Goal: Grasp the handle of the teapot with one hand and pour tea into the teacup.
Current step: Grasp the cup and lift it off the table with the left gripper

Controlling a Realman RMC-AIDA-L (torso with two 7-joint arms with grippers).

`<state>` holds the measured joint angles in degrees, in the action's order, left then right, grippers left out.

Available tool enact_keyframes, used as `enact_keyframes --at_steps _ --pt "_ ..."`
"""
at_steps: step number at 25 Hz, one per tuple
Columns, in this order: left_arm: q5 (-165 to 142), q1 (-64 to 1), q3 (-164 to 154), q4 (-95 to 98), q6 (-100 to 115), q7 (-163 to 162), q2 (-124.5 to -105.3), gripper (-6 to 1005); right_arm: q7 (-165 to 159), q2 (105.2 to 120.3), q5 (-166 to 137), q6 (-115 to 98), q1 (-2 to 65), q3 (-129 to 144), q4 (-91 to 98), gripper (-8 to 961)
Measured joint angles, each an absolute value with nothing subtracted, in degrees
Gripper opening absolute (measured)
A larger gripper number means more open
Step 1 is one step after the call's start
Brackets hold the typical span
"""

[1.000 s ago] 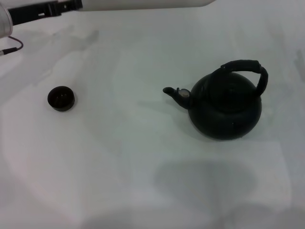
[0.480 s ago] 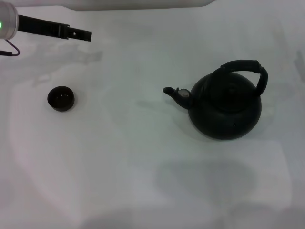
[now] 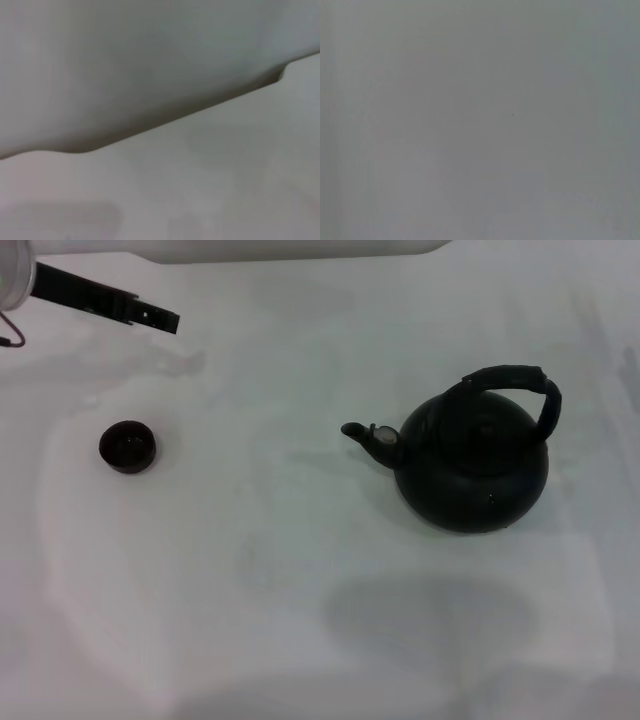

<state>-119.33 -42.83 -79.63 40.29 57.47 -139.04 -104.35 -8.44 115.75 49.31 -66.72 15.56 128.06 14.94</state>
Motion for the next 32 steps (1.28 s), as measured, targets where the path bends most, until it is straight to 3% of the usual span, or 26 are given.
enact_keyframes --at_steps 2,3,5,7,16,32 --pt "-126.52 -42.59 -73.29 41.63 59.01 -139.40 -107.05 872 -8.44 115.75 49.31 -66.71 15.55 128.06 14.94 855" --pt "-126.52 -42.59 -73.29 41.63 59.01 -139.40 -107.05 872 -8.44 115.75 49.31 -66.71 15.56 128.05 14.94 855" --pt "-131.47 -41.69 -68.98 44.18 60.89 -139.51 -109.49 872 -8.44 115.75 49.31 -66.71 15.60 128.06 14.94 855" --pt "-132.26 -40.44 -68.64 46.69 61.76 -140.18 -110.25 872 -8.44 115.75 49.31 -66.69 15.66 128.06 14.94 855" --pt "-139.62 -38.31 -68.60 51.28 66.31 -142.71 -113.10 872 -8.44 115.75 49.31 -66.21 15.73 128.05 14.94 855" --pt "-147.29 -38.81 -68.82 52.27 69.69 -144.19 -115.45 873 -8.44 115.75 49.31 -66.08 15.92 128.05 14.94 855"
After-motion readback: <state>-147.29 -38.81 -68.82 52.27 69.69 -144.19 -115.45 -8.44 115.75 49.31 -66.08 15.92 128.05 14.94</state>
